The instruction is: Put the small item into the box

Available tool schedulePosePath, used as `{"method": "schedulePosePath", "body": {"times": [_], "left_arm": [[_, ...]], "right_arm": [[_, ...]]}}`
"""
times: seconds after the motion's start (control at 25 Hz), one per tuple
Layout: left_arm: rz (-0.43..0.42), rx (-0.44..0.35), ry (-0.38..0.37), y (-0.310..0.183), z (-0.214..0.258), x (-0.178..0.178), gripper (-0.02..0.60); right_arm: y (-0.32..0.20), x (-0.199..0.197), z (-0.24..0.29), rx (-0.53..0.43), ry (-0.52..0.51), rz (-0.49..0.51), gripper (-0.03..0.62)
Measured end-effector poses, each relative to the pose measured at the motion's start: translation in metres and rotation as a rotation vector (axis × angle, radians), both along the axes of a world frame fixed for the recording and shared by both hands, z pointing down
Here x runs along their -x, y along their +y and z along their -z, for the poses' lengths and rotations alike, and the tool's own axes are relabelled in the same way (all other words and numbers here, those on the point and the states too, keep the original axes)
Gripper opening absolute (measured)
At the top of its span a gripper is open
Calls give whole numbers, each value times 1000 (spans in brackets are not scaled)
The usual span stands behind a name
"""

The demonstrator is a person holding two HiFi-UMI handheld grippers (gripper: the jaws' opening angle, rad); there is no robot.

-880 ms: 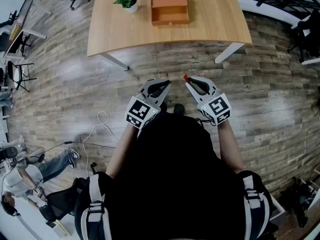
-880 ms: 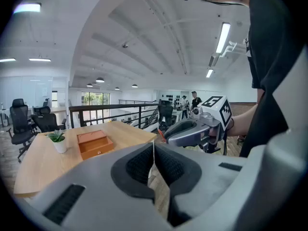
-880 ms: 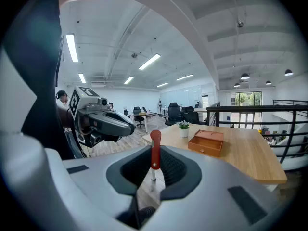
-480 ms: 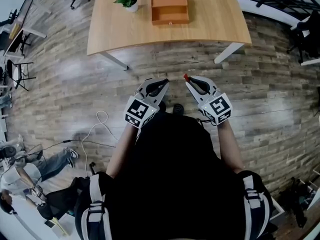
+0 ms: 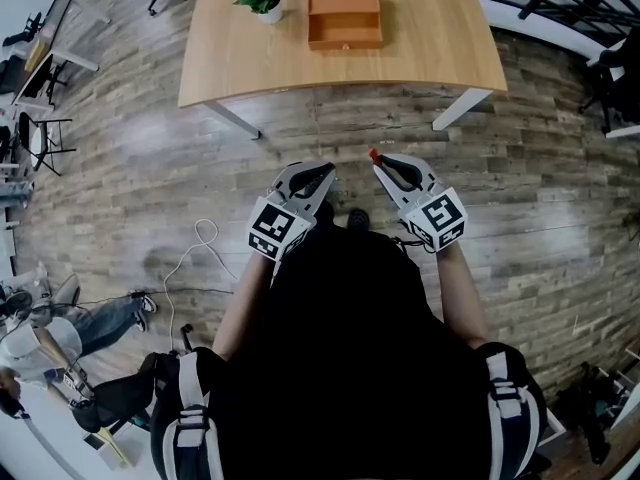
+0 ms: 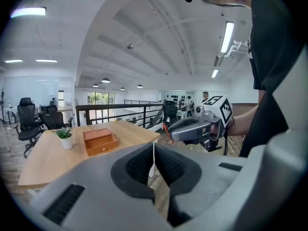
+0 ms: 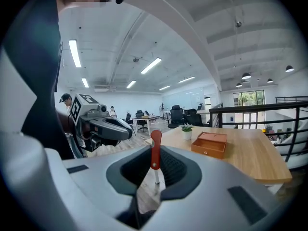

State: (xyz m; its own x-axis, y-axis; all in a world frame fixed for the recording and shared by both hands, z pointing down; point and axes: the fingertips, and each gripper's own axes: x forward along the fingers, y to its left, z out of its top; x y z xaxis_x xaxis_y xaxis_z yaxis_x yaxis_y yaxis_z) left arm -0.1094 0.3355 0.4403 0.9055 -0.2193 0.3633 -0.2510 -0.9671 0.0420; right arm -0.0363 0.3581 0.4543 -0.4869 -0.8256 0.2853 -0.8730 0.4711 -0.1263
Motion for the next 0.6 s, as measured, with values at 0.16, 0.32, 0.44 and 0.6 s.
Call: {"method": "schedulePosePath", "body": {"times": [0.16, 0.32, 0.44, 0.6], "left_arm": [[10, 6, 3, -1, 2, 3, 27], [-8, 17, -8, -9, -5, 3, 28], [-21, 18, -4, -23, -4, -1, 27], [-20, 27, 9, -48, -2, -3, 26]], "right_arm": [[-2, 2, -1, 6, 7, 7, 67], [-12, 1, -5, 20, 14, -4, 67], [-24, -2, -7, 29, 22, -16, 67], [-44, -1, -5, 33, 53, -19, 67]]}}
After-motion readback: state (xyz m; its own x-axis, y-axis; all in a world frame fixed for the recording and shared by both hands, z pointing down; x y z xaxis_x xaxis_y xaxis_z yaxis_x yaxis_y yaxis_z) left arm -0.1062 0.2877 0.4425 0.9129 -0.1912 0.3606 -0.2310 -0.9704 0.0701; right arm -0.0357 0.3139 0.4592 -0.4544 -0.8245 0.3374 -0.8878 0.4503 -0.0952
